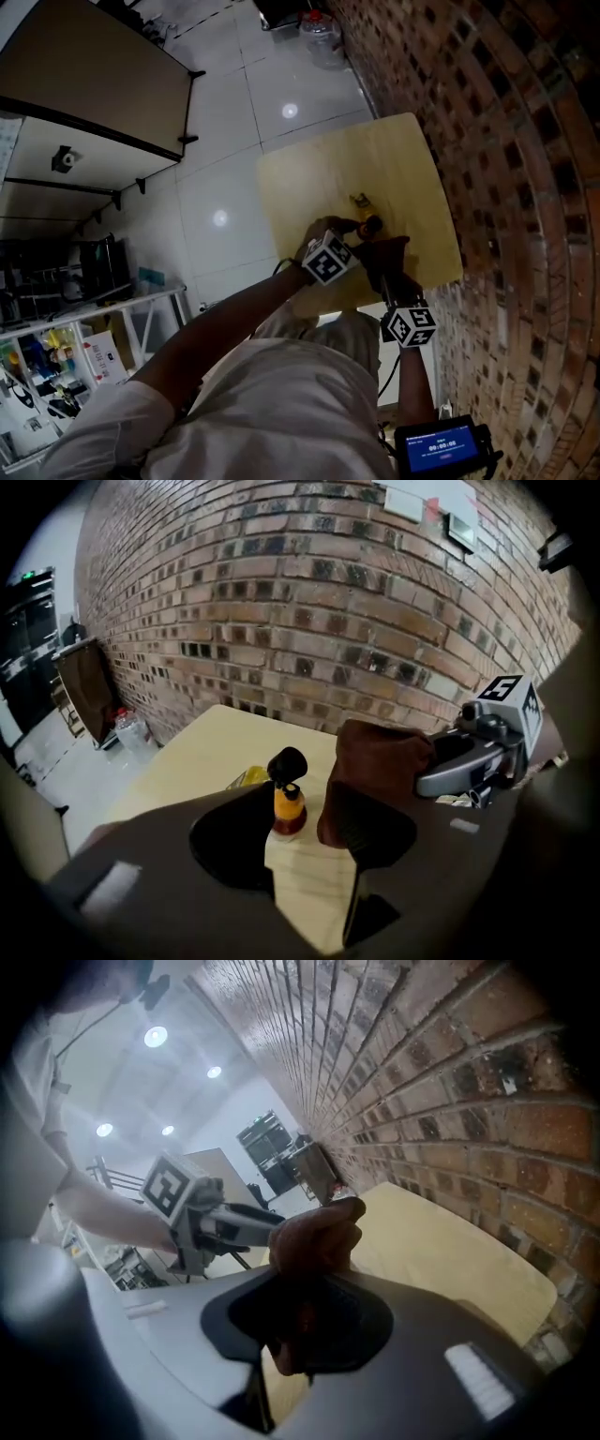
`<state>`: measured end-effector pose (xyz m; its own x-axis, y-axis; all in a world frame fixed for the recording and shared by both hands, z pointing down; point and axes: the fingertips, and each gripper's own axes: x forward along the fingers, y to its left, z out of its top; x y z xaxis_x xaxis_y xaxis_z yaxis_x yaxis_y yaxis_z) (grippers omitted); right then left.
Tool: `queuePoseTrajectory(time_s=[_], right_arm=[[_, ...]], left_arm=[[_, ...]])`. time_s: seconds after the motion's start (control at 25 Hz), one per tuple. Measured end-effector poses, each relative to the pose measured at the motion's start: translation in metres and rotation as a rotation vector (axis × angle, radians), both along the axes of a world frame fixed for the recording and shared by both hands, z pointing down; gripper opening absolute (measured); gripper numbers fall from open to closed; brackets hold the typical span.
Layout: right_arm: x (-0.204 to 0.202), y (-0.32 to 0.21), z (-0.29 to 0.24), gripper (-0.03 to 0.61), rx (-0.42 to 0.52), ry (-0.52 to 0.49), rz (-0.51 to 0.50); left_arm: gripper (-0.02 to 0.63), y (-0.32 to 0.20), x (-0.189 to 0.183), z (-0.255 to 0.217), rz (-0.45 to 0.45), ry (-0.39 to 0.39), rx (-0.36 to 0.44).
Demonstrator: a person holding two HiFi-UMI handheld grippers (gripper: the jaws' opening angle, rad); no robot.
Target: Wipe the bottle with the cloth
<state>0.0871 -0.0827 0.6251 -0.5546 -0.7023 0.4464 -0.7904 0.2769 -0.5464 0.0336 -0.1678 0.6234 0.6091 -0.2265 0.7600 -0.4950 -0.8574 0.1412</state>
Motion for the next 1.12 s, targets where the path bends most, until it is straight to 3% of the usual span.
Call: queuePoseTrajectory(time_s=[0.28, 0.64, 0.84, 1.12], right_arm=[[-0.009, -0.005, 0.034, 0.067, -0.048, 0.039, -0.056], [-0.034, -0.037, 0.053, 0.069, 0.009, 0.044, -0.152], [-0.034, -0.058, 0.083, 0.069, -0.048, 0.066, -0.128], [-0.029, -0.069, 0.109, 0.069, -0.153, 0.063, -0.067]], left_arm=[[0.202, -0.006, -0.005, 0.043, -0.044, -0.107, -0.05], [0.16, -0.011, 0.003, 0.059, -0.053, -0.09, -0.099], [0.158, -0.011, 0.004, 0.06, -0.028, -0.096, -0.111], [0.158, -0.017, 0.002, 0.059, -0.064, -0.091, -0.144]])
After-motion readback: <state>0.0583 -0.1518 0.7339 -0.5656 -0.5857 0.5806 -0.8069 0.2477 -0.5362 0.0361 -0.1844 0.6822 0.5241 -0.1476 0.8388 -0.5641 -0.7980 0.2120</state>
